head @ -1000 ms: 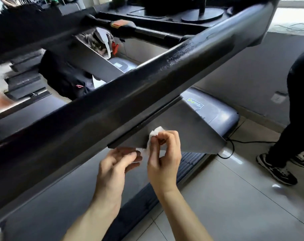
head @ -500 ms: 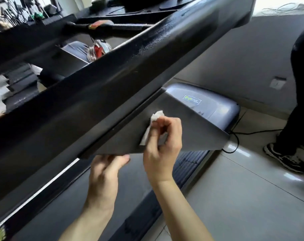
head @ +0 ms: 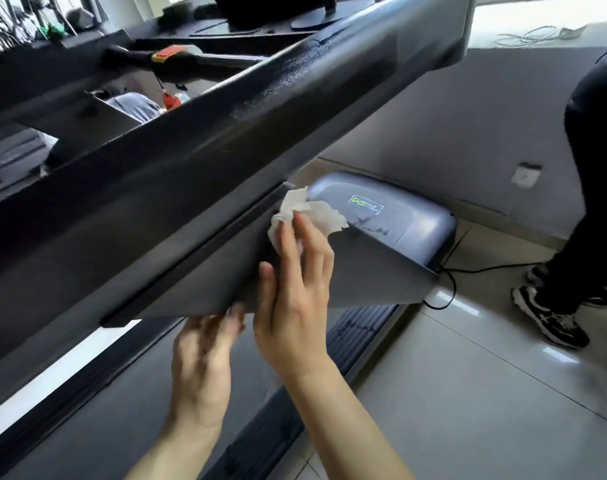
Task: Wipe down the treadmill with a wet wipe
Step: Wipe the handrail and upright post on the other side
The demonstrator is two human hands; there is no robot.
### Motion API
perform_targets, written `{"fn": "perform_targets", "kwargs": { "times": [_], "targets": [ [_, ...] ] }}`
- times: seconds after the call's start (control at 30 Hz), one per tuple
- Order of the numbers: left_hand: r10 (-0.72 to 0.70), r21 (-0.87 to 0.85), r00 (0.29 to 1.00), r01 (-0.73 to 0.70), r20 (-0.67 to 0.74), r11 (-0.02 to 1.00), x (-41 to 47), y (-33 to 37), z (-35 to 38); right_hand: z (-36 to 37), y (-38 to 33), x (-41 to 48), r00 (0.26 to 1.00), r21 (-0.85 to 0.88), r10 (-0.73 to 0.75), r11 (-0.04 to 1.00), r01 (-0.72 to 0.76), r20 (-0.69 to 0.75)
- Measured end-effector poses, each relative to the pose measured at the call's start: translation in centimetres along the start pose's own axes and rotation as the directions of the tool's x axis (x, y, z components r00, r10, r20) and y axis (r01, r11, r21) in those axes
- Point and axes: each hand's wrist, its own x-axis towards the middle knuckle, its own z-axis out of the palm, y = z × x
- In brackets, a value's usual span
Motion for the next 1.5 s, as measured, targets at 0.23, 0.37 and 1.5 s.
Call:
{"fn": "perform_targets", "kwargs": {
  "times": [0.23,0.37,1.5],
  "targets": [
    [-0.053,0.093,0.99,0.066,-0.131,0.993,-0.3,-2.3,2.7,-0.5,15.1,-1.0,0.691,0.077,0.721,0.693,-0.717,-0.049],
    [-0.084,0.121,0.982,0.106,-0.171,0.987,0.0,-3.5,5.0,-1.2,11.4,-2.2,0.821,0.028,0.557,0.825,-0.564,0.126],
    [0.688,-0.027,0.615,-0.753,-0.385,0.657,6.0,-12.6,8.3,-1.5,29.1,-4.1,0.955,0.064,-0.217,0.97,0.234,-0.201]
  ]
}}
